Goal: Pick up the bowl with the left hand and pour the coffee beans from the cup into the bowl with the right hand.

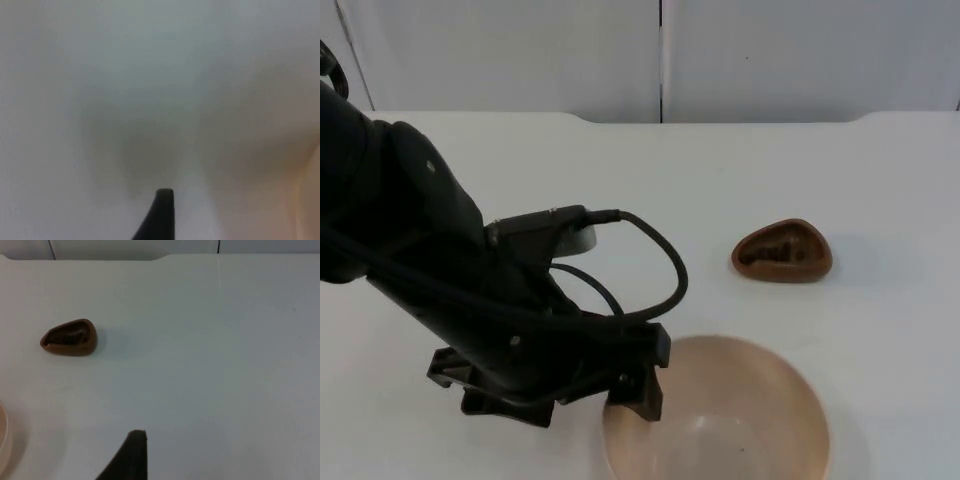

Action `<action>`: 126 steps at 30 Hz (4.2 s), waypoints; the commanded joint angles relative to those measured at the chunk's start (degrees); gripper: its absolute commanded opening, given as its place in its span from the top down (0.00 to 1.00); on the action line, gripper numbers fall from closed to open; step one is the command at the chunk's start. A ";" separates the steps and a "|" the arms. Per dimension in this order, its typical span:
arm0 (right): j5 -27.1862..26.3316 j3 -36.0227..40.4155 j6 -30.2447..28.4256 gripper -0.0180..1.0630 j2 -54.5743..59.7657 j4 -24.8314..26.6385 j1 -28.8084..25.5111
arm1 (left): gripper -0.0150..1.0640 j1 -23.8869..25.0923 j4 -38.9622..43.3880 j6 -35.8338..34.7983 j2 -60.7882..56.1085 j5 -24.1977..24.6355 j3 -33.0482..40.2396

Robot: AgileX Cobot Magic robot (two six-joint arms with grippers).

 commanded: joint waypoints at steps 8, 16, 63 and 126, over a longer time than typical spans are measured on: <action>-0.19 0.13 0.00 0.01 -0.10 -0.43 -0.32 | 0.58 -0.35 -1.42 -0.41 0.09 -0.06 -0.18; -0.19 0.13 0.40 0.01 -0.10 0.02 -0.32 | 0.99 -0.35 -1.42 0.28 -0.01 1.39 -0.18; -0.19 0.13 0.40 0.01 -0.10 0.14 -0.32 | 0.99 12.23 30.56 -16.66 -15.00 12.35 -0.18; -0.19 0.13 0.40 0.01 -0.10 0.24 -0.32 | 0.99 11.27 53.64 -58.17 -15.29 14.53 -9.35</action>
